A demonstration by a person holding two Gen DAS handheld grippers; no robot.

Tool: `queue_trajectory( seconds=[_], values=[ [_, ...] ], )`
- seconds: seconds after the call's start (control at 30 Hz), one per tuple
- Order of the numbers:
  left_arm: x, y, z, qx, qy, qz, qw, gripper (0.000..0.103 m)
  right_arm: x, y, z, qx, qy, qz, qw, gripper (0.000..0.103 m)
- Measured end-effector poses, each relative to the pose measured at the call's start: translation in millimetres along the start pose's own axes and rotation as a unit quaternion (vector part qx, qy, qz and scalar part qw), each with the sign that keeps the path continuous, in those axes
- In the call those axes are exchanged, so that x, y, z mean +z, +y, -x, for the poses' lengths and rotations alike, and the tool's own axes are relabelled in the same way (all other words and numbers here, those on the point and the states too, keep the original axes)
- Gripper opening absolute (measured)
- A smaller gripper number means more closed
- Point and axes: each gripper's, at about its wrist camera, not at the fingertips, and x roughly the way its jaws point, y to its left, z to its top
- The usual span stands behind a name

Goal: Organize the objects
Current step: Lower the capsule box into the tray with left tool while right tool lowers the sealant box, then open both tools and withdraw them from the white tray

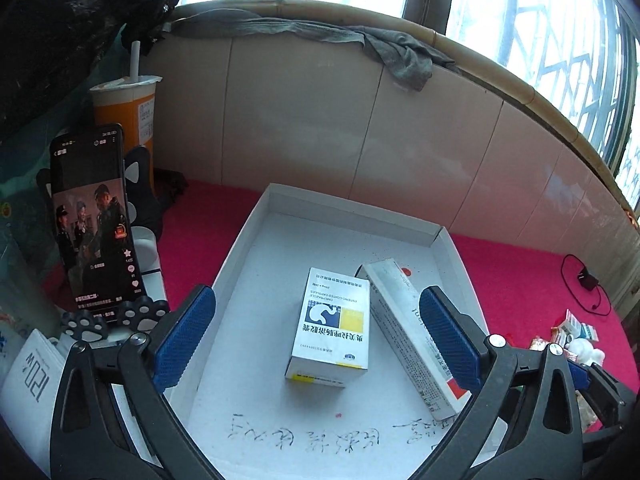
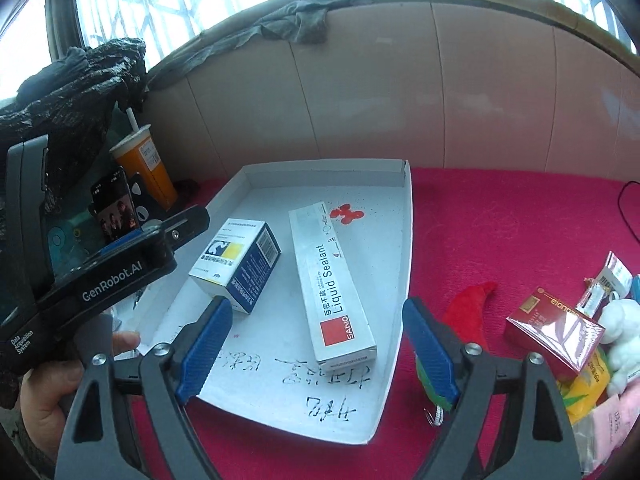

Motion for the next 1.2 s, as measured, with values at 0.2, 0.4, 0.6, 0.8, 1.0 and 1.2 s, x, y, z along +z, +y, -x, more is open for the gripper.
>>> queue_trajectory(
  seconds=[0.2, 0.4, 0.6, 0.8, 1.0, 1.2],
  values=[
    [-14, -10, 19, 0.015, 0.002, 0.009, 0.9999, 0.103, -5, 2, 30, 0.013, -0.043, 0.004, 0.999, 0.103],
    [-35, -13, 43, 0.001, -0.012, 0.029, 0.9995, 0.103, -22, -5, 51, 0.016, -0.063, -0.001, 0.998, 0.103],
    [-37, -33, 57, -0.038, -0.024, -0.001, 0.9990, 0.103, -27, -31, 72, 0.008, -0.081, -0.030, 0.996, 0.103],
    [-54, -69, 60, -0.109, -0.010, -0.056, 0.9924, 0.103, -28, -87, 119, -0.023, -0.142, -0.091, 0.985, 0.103],
    [-91, -133, 47, -0.226, 0.066, -0.170, 0.9567, 0.103, -46, -147, 146, -0.070, -0.158, -0.145, 0.974, 0.103],
    [-125, -169, 37, -0.274, 0.126, -0.227, 0.9259, 0.103, -77, -198, 158, -0.100, -0.144, -0.206, 0.963, 0.103]
  ],
)
